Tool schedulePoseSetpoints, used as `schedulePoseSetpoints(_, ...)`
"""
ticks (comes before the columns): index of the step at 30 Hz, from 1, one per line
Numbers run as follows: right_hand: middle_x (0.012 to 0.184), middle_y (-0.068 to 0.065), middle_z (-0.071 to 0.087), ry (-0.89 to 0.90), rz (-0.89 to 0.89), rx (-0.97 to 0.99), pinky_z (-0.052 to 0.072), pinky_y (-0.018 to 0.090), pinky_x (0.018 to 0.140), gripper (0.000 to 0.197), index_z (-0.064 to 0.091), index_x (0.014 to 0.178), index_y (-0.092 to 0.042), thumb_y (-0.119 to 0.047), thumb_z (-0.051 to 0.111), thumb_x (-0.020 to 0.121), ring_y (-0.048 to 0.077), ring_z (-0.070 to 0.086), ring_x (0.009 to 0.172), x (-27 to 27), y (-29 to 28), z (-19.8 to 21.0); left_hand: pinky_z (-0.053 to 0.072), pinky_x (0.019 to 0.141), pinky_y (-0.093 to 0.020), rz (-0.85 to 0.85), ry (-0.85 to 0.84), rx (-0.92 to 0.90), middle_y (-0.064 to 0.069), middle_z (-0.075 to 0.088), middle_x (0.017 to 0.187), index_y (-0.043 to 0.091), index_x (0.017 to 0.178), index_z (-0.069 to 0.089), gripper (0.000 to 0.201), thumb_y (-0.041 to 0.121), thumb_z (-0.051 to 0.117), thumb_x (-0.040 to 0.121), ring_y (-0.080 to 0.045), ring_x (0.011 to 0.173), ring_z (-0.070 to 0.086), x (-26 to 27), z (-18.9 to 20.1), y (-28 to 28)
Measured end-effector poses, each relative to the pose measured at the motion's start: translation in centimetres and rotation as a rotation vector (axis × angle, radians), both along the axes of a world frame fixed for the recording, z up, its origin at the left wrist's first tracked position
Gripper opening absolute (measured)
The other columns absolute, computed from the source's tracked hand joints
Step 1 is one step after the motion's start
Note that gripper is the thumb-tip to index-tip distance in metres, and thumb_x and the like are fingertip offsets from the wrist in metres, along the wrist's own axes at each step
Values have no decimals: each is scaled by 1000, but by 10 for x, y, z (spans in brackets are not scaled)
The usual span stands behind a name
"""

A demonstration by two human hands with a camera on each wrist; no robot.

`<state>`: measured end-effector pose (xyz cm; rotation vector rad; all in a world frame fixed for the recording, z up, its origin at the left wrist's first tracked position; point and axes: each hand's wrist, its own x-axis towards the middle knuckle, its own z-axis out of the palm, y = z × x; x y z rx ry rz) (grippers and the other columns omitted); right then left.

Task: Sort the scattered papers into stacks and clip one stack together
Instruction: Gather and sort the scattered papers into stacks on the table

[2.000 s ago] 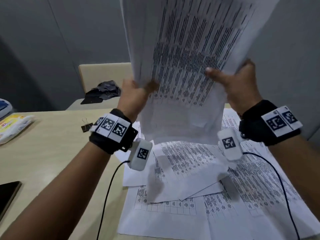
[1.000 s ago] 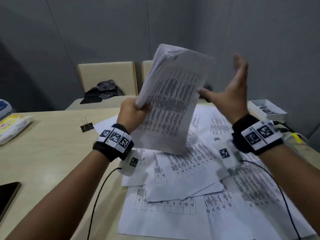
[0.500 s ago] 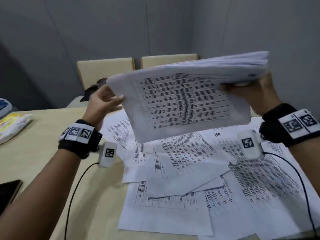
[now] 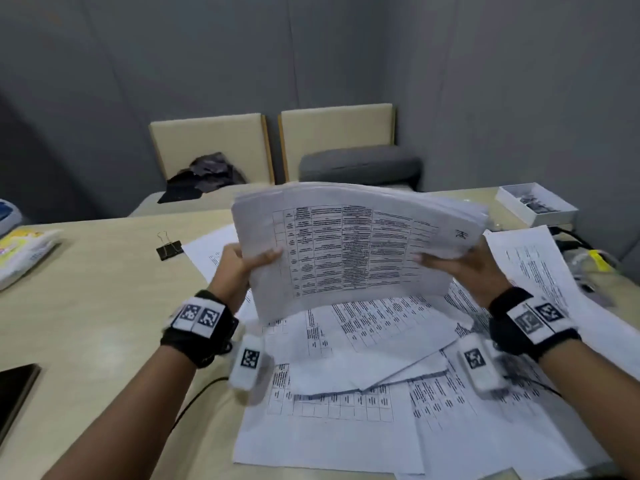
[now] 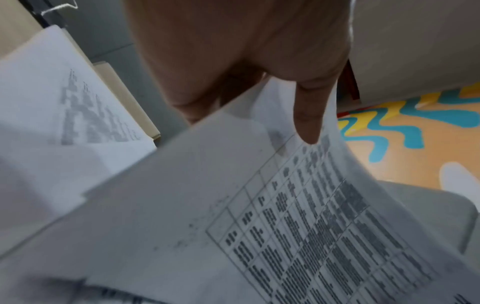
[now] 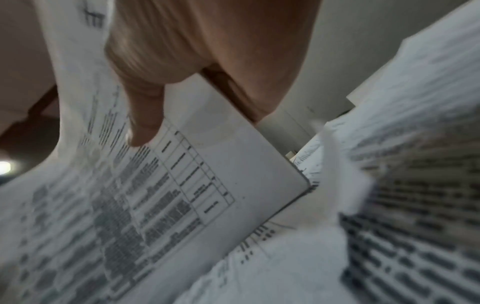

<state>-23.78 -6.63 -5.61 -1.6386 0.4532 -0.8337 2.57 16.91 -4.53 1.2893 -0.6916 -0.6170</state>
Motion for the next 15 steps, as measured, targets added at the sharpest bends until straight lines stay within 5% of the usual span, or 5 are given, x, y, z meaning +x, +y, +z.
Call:
schedulePoseSetpoints(5,97,-16,76,-27,13,-27,59,26,82,41,73,95,-31,-28,87,56,4,71,95,5,4,9,58,83,-44,11,-84,2,-12,74,110,10,107,69,33,5,77,75,-32,99,71,-8,5,-3)
schedulePoseSetpoints(7,99,-12,77,4,-34,-17,58,37,87,37,75,87,-38,-39,88,52,13,71,100,7,5,12,60,78,-38,59,-173,17,-5,77,99,13,100,71,27,10,79,75,-24,89,73,-9,12,-8)
schedulePoseSetpoints(10,102,-5,75,15,-110,1,54,44,93,31,73,88,-28,-30,87,61,20,70,101,8,2,8,61,70,-31,112,-206,21,7,78,84,15,94,70,18,3,73,81,-14,77,74,-10,9,-11)
schedulePoseSetpoints(15,102,-7,77,69,-12,46,58,38,85,54,75,91,-31,-49,93,44,17,70,103,1,2,-4,59,85,-43,47,-228,174,3,77,101,11,111,68,34,10,77,78,-16,92,73,-5,-13,0)
